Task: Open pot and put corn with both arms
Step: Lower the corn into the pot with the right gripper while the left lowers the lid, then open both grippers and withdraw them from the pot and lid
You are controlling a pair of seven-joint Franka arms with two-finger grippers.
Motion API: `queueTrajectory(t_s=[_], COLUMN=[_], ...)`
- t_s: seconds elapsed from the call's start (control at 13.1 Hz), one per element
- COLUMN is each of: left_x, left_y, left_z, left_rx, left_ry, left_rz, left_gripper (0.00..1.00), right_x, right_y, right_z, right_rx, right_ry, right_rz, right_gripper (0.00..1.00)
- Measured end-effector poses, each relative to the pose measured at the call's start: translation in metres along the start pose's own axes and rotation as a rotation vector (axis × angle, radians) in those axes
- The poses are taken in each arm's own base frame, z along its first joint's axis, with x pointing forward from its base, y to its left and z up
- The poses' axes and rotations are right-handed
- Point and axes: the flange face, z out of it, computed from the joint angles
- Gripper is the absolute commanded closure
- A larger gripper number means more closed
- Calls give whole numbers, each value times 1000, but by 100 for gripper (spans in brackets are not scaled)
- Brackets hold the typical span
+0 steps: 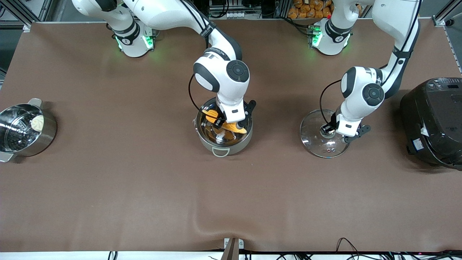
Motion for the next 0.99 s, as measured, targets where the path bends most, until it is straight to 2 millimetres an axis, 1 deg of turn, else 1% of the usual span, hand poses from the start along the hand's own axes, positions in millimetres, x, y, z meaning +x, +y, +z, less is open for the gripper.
queueTrajectory(t_s=[0.15,0.23,0.31,0.38,0.54,0.69,0.76,0.84,0.92,0.99], left_x=[-1,-1,-1,-1,-1,3,6,10,14,18], left_y=[0,1,1,1,1,5,8,12,17,22], left_z=[3,4,4,4,3,-3,-12,-24,-41,-62], left_rx=[1,1,1,1,0,-12,-24,-39,-52,-57], left_ry=[-1,-1,-1,-1,0,15,30,48,61,64], left_rz=[1,2,2,2,2,4,5,6,8,10], left_gripper=[100,88,48,0,0,0,0,0,0,0], right_x=[-2,-5,-9,-13,-28,-54,-72,-91,-111,-130], right_y=[7,13,21,32,62,100,124,148,171,193], right_z=[1,1,-1,-5,-23,-48,-60,-68,-73,-72], right_rx=[-1,1,2,3,7,46,85,128,161,183], right_ry=[-5,-15,-26,-33,-35,-41,-40,-41,-46,-63], right_rz=[13,24,39,58,108,189,243,296,345,388], right_gripper=[0,0,0,0,0,0,0,0,0,0])
